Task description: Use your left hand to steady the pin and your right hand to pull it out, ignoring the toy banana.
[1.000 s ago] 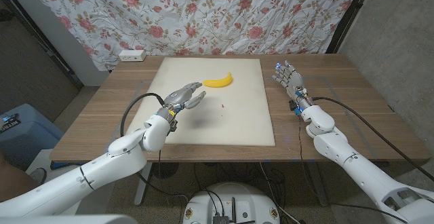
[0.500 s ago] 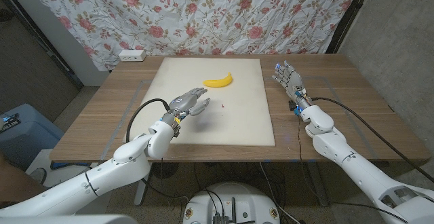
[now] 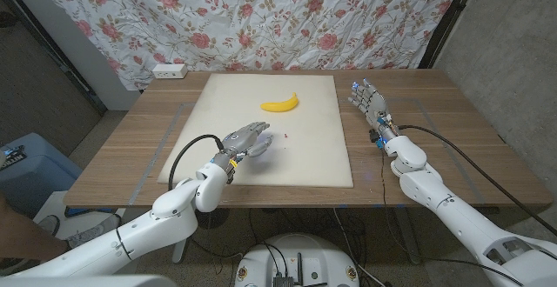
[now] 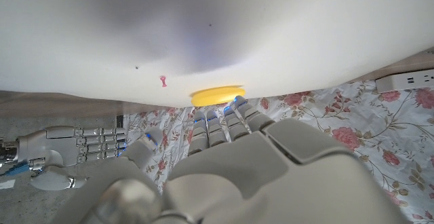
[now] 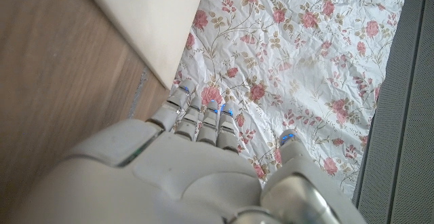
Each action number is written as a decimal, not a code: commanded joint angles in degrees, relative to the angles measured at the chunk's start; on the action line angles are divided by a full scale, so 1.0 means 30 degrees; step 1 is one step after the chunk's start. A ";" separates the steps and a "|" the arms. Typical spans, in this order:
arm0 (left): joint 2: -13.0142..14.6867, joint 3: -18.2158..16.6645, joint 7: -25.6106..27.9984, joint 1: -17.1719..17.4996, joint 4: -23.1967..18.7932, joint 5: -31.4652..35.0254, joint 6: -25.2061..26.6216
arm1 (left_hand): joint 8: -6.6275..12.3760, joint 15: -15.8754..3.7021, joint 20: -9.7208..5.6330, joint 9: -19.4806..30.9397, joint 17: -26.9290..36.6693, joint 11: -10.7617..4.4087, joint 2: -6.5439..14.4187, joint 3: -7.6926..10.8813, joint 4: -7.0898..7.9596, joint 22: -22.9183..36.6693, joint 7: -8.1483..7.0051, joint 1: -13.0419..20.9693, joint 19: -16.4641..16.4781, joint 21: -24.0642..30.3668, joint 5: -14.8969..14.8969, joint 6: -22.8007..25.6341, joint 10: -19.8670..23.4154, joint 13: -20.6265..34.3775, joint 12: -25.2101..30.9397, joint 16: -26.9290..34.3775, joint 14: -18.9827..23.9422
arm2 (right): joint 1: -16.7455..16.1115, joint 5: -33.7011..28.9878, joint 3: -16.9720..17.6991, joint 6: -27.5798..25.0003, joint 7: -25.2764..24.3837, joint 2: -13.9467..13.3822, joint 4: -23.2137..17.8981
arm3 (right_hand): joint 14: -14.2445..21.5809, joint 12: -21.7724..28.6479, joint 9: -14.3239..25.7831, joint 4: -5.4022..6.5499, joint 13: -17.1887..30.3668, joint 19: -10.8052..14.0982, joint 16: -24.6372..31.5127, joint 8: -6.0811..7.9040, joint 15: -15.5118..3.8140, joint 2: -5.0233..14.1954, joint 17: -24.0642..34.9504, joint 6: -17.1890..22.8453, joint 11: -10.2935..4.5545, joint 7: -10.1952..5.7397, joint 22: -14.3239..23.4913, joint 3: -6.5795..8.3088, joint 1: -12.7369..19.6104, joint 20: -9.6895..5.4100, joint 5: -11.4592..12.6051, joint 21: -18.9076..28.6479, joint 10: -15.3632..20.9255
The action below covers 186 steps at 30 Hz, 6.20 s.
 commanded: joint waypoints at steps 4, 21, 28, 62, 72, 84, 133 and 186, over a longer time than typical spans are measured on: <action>-0.0291 0.0431 -0.0629 0.0333 -0.0048 0.0592 0.0765 | -0.0082 -0.1232 -0.1324 0.0082 0.0047 -0.0171 0.2204 -0.0097 -0.0004 0.0061 -0.0109 -0.0107 -0.0382 -0.0097 0.0095 -0.0266 0.0162 0.0037 0.0010 -0.0092 -0.0042 | 0.0128 0.0052 -0.0061 -0.0115 0.0234 -0.0043 0.0204 | 0.0117 0.0088 0.0042 -0.0119 -0.0031 0.0059 0.0207 0.0048 -0.0061 0.0157 0.0022 0.0177 -0.0006 0.0022 0.0046 0.0099 -0.0031 -0.0016 -0.0064 -0.0054 0.0163; -0.0107 0.0690 -0.2078 -0.0031 -0.0137 0.0569 0.1159 | -0.0183 -0.1099 -0.1509 0.0080 0.0055 -0.0118 0.2150 -0.0271 0.0047 0.0072 0.0262 -0.0182 -0.1428 -0.0259 0.0107 -0.0941 -0.0280 0.0030 -0.0210 -0.0209 -0.0409 | 0.0349 0.0130 -0.0230 -0.0174 0.0473 0.0183 0.0599 | 0.0138 0.0078 0.0044 -0.0173 -0.0081 0.0073 0.0231 0.0023 -0.0050 0.0204 -0.0051 0.0219 -0.0015 -0.0044 0.0047 0.0074 -0.0038 -0.0005 -0.0077 -0.0138 0.0197; -0.0253 0.0933 -0.2468 -0.0217 -0.0110 0.0672 0.1497 | -0.0184 -0.1024 -0.1644 0.0069 0.0051 -0.0011 0.2132 -0.0419 0.0075 0.0078 0.0541 -0.0230 -0.2516 -0.0397 0.0108 -0.1292 -0.0491 0.0027 -0.0254 -0.0202 -0.0548 | 0.0382 0.0073 -0.0280 -0.0157 0.0478 0.0210 0.0643 | 0.0139 0.0093 0.0045 -0.0195 -0.0097 0.0081 0.0237 0.0023 0.0005 0.0231 -0.0079 0.0251 0.0007 -0.0021 0.0048 0.0071 -0.0032 0.0000 -0.0081 -0.0164 0.0255; -0.0049 0.1456 -0.3907 -0.0769 0.0000 0.0023 0.1729 | 0.0194 -0.0905 -0.1275 0.0087 0.0064 0.0008 0.2224 -0.0850 0.0134 0.0099 0.0030 -0.0287 -0.2870 0.0080 0.0135 -0.0868 -0.1005 0.0031 -0.0214 -0.0175 -0.1132 | 0.0254 -0.0525 -0.0514 -0.0794 0.0470 -0.0583 -0.0425 | 0.0117 0.0032 0.0049 -0.0302 -0.0162 0.0059 0.0263 -0.0034 0.0135 0.0318 -0.0221 0.0269 0.0016 -0.0032 0.0052 0.0026 -0.0043 0.0106 -0.0104 -0.0295 0.0203; 0.0055 0.1555 -0.4187 -0.1035 0.0045 -0.0075 0.1669 | 0.0229 -0.0827 -0.1172 0.0097 0.0068 0.0089 0.2252 -0.0891 0.0134 0.0102 0.0010 -0.0277 -0.2811 0.0118 0.0145 -0.0607 -0.0927 0.0040 -0.0162 -0.0173 -0.1215 | 0.0198 -0.1882 -0.0894 -0.1055 0.0090 -0.1354 -0.1452 | 0.0047 -0.0006 0.0050 -0.0514 -0.0179 0.0039 0.0211 -0.0089 0.0208 0.0328 -0.0343 0.0148 0.0006 -0.0138 0.0053 0.0109 0.0176 0.0184 -0.0097 -0.0332 0.0112; 0.0039 0.1649 -0.4375 -0.1232 0.0121 -0.0169 0.1657 | 0.0170 -0.0762 -0.1161 0.0109 0.0075 0.0127 0.2272 -0.0921 0.0132 0.0103 0.0025 -0.0267 -0.2684 0.0171 0.0154 -0.0624 -0.0974 0.0049 -0.0163 -0.0169 -0.1296 | 0.0176 -0.5139 -0.1528 -0.0488 -0.1605 -0.1886 -0.2095 | 0.0048 0.0057 0.0060 -0.1040 -0.0201 0.0050 0.0146 0.0070 0.0126 0.0186 -0.0596 0.0574 -0.0016 -0.0157 0.0048 0.0286 0.0701 0.0126 -0.0133 -0.0366 0.0281; 0.0234 0.2013 -0.5281 -0.1810 0.0593 0.0236 0.0780 | 0.0049 -0.0936 -0.1153 0.0126 0.0037 0.0018 0.2431 -0.0690 0.0021 0.0085 -0.0158 -0.0075 -0.2401 0.0227 0.0221 -0.0696 -0.0831 0.0059 -0.0082 -0.0127 -0.1348 | 0.1682 -1.4305 -0.4010 -0.4429 -0.1308 -0.4786 -0.6991 | -0.0858 -0.0126 0.0169 -0.2689 -0.0173 -0.1431 -0.0149 0.0041 0.0932 -0.0992 -0.1581 -0.0154 0.0479 -0.0722 0.0032 0.1065 0.3861 0.0753 -0.0064 -0.0690 -0.1194; 0.0086 0.2048 -0.5923 -0.2046 0.1001 0.0491 0.0151 | 0.0117 -0.0913 -0.1153 0.0137 -0.0001 -0.0109 0.2422 -0.0294 -0.0056 0.0070 -0.0225 0.0054 -0.2354 0.0176 0.0229 -0.0395 -0.0569 0.0067 -0.0017 -0.0127 -0.1284 | 0.4880 -2.0989 -0.7203 -0.7080 0.2567 -0.4631 -0.8796 | -0.1759 -0.0011 0.0406 -0.2671 -0.0069 -0.1670 0.0066 0.0726 0.2022 -0.3037 -0.2191 0.0599 0.0884 -0.1912 0.0040 0.2270 0.8737 0.1732 0.0707 -0.0305 -0.2822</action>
